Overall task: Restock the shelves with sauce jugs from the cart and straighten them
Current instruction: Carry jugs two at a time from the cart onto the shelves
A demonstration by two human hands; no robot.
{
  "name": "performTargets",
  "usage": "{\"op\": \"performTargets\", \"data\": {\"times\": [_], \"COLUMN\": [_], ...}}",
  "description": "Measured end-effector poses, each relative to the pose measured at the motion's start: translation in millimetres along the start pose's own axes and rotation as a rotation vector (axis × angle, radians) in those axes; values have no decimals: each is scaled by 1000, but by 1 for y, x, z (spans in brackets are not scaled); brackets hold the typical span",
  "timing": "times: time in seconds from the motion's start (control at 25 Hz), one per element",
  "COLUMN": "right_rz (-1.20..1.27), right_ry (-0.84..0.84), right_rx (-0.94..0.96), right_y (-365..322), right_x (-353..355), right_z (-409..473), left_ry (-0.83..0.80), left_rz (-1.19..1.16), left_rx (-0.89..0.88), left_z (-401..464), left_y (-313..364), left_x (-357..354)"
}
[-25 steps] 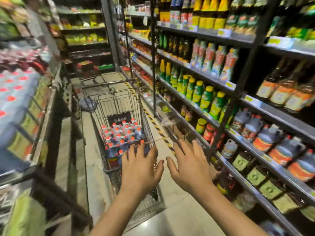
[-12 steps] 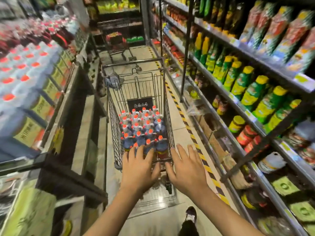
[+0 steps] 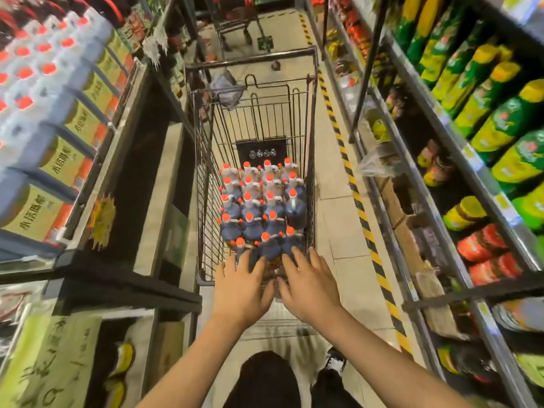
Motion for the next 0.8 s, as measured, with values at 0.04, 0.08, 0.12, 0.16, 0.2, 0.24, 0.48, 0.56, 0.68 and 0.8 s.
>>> {"op": "performTargets", "data": {"times": [0.04, 0.08, 0.12, 0.16, 0.2, 0.24, 0.48, 0.56, 0.68, 0.8], "right_rz": [5, 10, 11, 11, 12, 18, 53, 107, 176, 308], "right_ry": [-22, -53, -90, -118, -134, -149, -254, -256, -240, -211], "right_rx": [-1, -5, -14, -28, -44, -63, -147, -193, -242, -335], "right_y": [-1, -1, -2, -1, 1, 4, 25, 34, 43, 49], "right_x": [-5, -12, -20, -29, -37, -47, -115, -135, -158, -164], "right_z": [9, 18, 30, 42, 55, 70, 157, 182, 208, 215], "left_ry": [-14, -32, -61, -93, -116, -140, -306, -333, -370, -302], "left_rz": [-3, -8, -21, -37, -51, -65, -203, -291, -407, -695], "left_rx": [6, 10, 17, 23, 28, 37, 94, 122, 128, 139], "left_z": [5, 11, 18, 26, 33, 41, 89, 102, 114, 126], "left_y": [-6, -13, -23, -33, -45, -57, -139, -161, -182, -190], "left_x": [-7, -15, -26, -39, -51, -65, -165, -198, -239, -256]}}
Point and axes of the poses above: each hand's wrist, its own z-axis towards the middle knuckle, its own x-axis out of the back of the hand, y = z × x, the point moved 10 cm from there along z, towards the middle knuckle, and after that the axes turned 10 degrees about -x, right-handed, at the moved point
